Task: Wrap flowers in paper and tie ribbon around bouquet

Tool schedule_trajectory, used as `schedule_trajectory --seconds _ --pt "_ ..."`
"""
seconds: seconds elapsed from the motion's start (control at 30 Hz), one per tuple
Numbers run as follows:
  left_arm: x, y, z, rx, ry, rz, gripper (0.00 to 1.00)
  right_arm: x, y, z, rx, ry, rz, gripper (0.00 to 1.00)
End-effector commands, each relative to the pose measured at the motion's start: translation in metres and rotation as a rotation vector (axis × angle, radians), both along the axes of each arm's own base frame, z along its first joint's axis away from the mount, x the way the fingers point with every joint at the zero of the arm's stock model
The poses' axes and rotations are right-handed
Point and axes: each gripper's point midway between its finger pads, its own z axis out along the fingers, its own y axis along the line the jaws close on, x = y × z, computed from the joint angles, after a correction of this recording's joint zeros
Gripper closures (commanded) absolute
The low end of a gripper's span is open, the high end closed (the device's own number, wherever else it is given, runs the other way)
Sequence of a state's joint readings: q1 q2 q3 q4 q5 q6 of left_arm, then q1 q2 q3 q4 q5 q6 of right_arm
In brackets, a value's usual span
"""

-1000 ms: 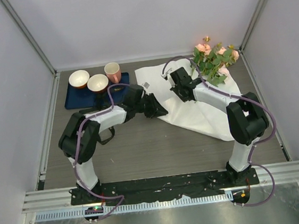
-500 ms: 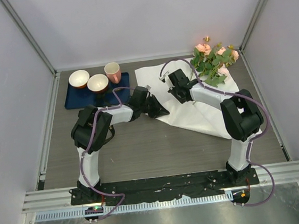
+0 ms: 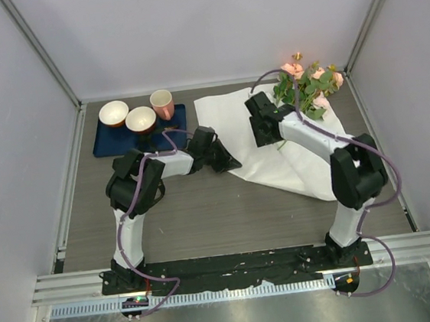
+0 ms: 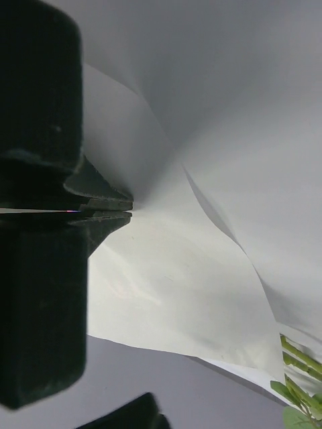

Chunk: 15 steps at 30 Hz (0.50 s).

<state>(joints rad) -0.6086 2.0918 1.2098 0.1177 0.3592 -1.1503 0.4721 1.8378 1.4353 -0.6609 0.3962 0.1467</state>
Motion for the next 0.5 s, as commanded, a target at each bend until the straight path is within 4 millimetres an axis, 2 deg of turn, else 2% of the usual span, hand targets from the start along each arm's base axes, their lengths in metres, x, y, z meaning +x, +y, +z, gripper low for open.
schedule_trajectory --seconds 0.0,0.03,0.07,0.13,0.17,0.23,0.27,0.37,0.4,0.47 --pt "-0.009 0.026 -0.04 0.158 0.074 0.069 1.0 -0.061 0.037 0.038 0.417 0.0 -0.126 0.48" --pt "-0.012 0.029 -0.044 0.174 0.095 0.07 1.0 -0.092 0.063 0.011 0.588 0.137 -0.131 0.5" --pt "-0.013 0.03 -0.045 0.179 0.099 0.073 1.0 -0.082 0.079 0.016 0.698 0.083 -0.116 0.64" --pt "-0.014 0.033 -0.048 0.192 0.109 0.083 1.0 -0.097 0.088 0.002 0.796 0.134 -0.162 0.89" --pt "-0.015 0.033 -0.048 0.193 0.114 0.085 1.0 -0.09 0.096 0.008 0.858 0.092 -0.146 0.94" --pt "-0.019 0.036 -0.053 0.208 0.138 0.092 1.0 -0.095 0.093 0.004 0.87 0.091 -0.16 1.0" --pt "-0.022 0.039 -0.056 0.219 0.154 0.094 1.0 -0.094 0.088 -0.001 0.858 0.085 -0.188 1.0" --pt "-0.027 0.044 -0.065 0.241 0.183 0.111 1.0 -0.107 0.073 -0.036 0.838 0.178 -0.278 1.0" --pt "-0.027 0.045 -0.066 0.243 0.189 0.117 1.0 -0.113 0.06 -0.052 0.812 0.203 -0.327 1.0" --pt "-0.029 0.045 -0.069 0.245 0.202 0.121 1.0 -0.121 0.046 -0.07 0.759 0.22 -0.363 1.0"
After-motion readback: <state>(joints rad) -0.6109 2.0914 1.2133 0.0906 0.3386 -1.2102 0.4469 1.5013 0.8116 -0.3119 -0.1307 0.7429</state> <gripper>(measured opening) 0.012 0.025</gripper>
